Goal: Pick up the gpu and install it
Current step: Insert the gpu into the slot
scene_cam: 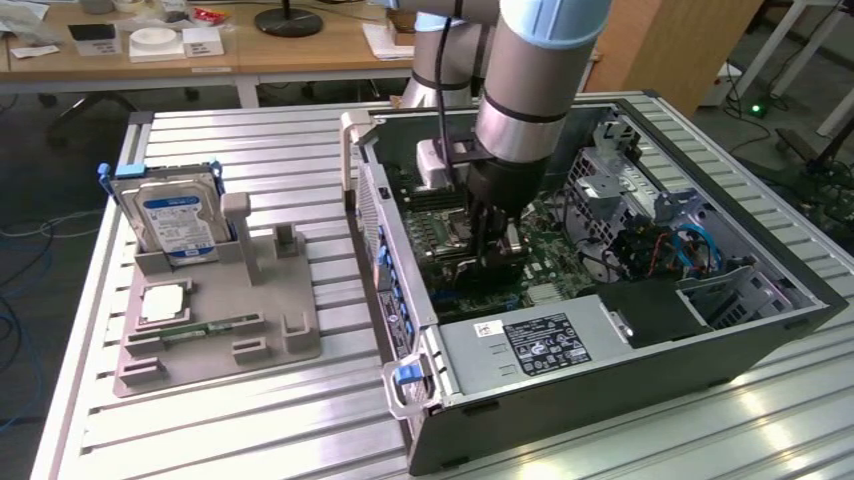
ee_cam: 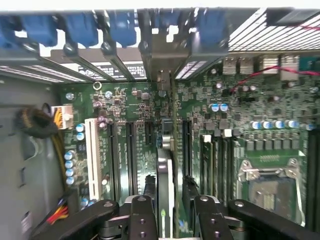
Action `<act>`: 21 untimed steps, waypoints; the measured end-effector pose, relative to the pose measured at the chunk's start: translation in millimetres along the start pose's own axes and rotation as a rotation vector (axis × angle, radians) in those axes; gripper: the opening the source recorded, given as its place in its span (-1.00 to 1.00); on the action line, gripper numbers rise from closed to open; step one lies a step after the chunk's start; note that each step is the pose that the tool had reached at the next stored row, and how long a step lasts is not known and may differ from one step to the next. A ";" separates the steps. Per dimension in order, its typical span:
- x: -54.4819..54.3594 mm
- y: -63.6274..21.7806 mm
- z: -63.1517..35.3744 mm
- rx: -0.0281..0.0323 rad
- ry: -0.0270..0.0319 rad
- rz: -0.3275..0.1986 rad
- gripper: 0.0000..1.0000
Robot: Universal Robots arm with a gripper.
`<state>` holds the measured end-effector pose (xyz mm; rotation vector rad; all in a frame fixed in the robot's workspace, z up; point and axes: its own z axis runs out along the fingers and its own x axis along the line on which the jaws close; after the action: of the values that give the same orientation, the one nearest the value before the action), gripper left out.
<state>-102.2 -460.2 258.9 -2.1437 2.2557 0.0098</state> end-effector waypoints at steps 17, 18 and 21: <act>-0.6 -0.3 -21.2 0.0075 -0.0029 0.000 -0.80; -0.6 -0.3 -21.2 0.0075 -0.0031 0.000 -0.80; -0.6 -0.3 -21.2 0.0074 -0.0040 0.000 -0.79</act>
<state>-102.2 -460.2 280.1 -2.1382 2.2499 0.0056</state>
